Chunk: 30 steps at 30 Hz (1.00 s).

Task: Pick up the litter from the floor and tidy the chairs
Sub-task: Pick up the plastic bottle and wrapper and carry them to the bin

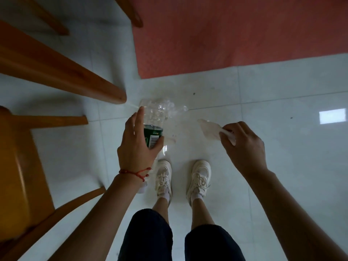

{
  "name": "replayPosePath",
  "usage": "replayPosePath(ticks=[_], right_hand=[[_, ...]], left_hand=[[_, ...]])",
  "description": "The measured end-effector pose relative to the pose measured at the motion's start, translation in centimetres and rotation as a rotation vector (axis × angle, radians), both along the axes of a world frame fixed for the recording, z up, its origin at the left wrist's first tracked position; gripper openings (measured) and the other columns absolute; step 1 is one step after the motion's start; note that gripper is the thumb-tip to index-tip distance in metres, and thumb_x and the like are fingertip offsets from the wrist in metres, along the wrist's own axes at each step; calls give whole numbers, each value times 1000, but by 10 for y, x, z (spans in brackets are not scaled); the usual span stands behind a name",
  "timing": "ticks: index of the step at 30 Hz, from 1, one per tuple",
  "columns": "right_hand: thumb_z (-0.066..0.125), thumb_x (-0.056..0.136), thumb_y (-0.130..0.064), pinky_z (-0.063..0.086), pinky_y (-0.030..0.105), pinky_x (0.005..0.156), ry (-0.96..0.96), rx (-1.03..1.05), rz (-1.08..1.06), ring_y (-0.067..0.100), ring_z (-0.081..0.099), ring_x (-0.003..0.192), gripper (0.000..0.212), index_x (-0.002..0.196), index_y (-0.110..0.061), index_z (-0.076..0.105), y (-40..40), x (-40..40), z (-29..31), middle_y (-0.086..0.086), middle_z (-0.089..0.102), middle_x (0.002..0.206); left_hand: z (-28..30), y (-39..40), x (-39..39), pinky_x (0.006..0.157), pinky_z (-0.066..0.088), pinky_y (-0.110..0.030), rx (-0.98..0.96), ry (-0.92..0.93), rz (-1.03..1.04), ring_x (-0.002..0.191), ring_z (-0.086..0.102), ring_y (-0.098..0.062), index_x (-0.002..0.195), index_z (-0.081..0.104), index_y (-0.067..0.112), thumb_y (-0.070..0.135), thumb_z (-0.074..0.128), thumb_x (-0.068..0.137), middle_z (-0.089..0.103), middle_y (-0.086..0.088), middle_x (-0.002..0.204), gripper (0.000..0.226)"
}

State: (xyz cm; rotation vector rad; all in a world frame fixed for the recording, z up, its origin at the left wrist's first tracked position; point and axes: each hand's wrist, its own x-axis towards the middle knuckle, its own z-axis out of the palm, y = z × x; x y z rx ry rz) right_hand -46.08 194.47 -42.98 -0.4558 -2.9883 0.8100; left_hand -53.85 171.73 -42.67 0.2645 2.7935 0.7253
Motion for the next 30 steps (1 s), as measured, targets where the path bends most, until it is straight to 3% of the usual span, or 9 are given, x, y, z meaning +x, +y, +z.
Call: replayPosePath(ticks=[9, 19, 30], right_hand=[[71, 76, -6, 43, 25, 46, 74, 65, 55, 26, 59, 54, 8, 80, -5, 64, -13, -5, 123, 8, 63, 73], [71, 76, -6, 41, 26, 47, 162, 16, 221, 28, 58, 54, 9, 79, -7, 63, -38, -19, 209, 9, 63, 73], [72, 75, -6, 46, 23, 51, 242, 49, 723, 24, 59, 53, 10, 79, -4, 64, -44, 1, 260, 10, 63, 71]], left_hand=[[127, -29, 2, 59, 56, -47, 27, 47, 58, 105, 56, -40, 136, 34, 5, 26, 79, 67, 50, -23, 126, 84], [216, -40, 44, 57, 54, -46, -43, 104, 314, 95, 58, -40, 134, 38, 4, 24, 81, 65, 53, -22, 121, 84], [249, -53, 179, 67, 54, -57, -37, 49, 832, 107, 53, -43, 138, 31, 8, 27, 78, 69, 47, -23, 128, 86]])
